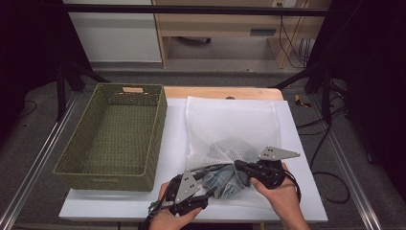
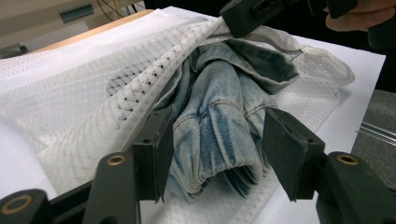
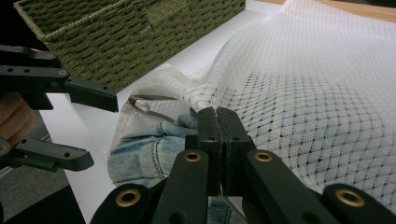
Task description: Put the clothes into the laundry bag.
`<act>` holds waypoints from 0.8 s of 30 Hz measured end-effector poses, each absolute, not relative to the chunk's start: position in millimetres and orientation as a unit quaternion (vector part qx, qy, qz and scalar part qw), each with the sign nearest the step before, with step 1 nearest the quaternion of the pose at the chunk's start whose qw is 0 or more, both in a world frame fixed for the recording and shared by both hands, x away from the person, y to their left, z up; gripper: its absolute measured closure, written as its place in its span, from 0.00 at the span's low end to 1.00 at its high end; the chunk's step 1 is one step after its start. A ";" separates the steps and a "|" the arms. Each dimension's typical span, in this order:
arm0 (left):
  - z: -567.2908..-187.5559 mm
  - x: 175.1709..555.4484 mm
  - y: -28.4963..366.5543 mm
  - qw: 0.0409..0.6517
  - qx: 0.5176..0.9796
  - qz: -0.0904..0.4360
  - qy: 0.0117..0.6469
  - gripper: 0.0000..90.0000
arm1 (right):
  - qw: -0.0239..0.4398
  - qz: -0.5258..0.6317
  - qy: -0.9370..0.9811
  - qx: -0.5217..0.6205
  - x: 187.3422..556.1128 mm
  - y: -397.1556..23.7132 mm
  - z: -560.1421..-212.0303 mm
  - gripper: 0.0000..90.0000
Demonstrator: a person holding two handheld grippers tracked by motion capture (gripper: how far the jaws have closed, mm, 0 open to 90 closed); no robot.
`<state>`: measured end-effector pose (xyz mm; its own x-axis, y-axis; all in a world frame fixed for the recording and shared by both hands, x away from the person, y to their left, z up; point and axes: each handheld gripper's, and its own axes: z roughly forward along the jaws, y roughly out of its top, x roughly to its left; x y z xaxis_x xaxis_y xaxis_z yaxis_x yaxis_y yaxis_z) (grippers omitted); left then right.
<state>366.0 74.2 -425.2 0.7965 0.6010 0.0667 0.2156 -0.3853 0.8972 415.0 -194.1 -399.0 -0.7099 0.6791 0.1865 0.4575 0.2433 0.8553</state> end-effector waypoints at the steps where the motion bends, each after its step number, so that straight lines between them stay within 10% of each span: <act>1: -425.5 365.8 74.0 0.494 0.808 0.195 0.253 0.50 | 0.111 0.496 0.781 0.364 415.2 -194.3 -399.8 0.99; 15: -435.8 360.9 70.0 0.509 0.811 0.148 0.247 0.93 | 0.103 0.494 0.783 0.365 416.0 -194.5 -405.7 0.99; 24: -444.1 354.2 57.5 0.496 0.829 0.126 0.226 0.99 | 0.102 0.491 0.785 0.364 416.5 -195.1 -407.2 0.99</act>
<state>354.2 57.5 -444.1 0.8659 0.5000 -0.0151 0.2497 -0.4058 0.8792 416.5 -195.1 -407.2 -0.7142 0.6715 0.1976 0.4718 0.2532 0.8446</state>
